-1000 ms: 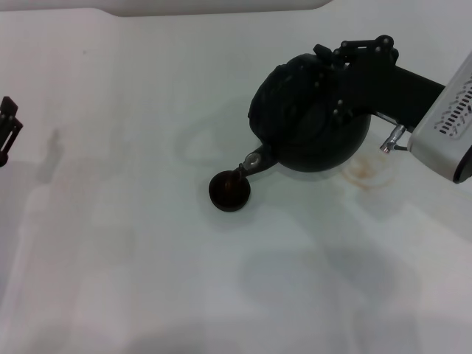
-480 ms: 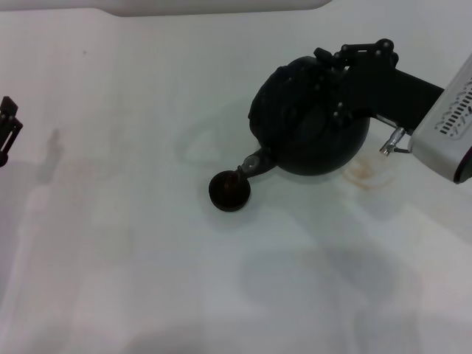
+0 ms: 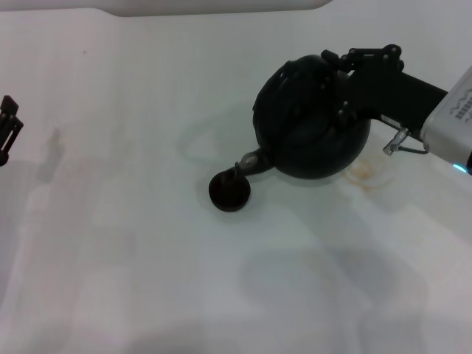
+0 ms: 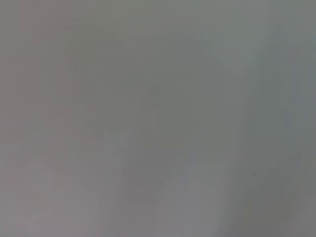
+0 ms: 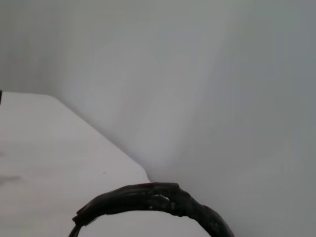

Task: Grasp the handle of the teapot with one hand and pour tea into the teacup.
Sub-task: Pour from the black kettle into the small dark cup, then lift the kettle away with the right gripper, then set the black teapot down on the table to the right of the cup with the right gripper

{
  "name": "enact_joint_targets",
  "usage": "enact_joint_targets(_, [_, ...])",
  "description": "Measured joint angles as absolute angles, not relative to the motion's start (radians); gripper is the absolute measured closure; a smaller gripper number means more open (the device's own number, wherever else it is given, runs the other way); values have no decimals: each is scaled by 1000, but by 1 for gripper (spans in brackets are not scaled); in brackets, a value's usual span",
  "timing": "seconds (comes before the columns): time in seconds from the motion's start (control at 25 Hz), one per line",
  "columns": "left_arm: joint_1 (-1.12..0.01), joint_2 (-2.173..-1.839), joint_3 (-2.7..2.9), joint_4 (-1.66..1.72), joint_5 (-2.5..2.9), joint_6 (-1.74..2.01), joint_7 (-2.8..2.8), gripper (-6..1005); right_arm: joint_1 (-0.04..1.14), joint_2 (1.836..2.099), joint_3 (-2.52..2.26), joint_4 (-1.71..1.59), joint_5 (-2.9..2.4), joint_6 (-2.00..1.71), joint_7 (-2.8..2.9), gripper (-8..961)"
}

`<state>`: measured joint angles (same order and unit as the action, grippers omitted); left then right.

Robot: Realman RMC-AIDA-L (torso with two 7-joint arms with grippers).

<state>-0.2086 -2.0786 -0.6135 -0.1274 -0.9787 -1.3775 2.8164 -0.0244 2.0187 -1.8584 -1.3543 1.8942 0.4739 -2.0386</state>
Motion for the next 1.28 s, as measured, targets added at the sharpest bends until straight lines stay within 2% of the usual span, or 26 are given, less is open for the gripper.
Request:
enact_joint_targets(0.32, [-209, -2079, -614, -126, -979, -1377, 2816, 109, -40, 2015, -1824, -1310, 2044, 471, -2021, 793])
enact_joint_targets(0.72, [-209, -2079, -614, -126, -979, -1378, 2816, 109, -116, 2016, -1742, -1272, 2118, 509, -1869, 792])
enact_joint_targets(1.0, [-209, -2079, -614, -126, -979, -1378, 2816, 109, -103, 2019, -1630, -1080, 2258, 763, -1893, 792])
enact_joint_targets(1.28, [-209, -2079, -614, -126, -979, -1377, 2816, 110, -102, 2025, -1623, -1024, 2295, 786, -1972, 792])
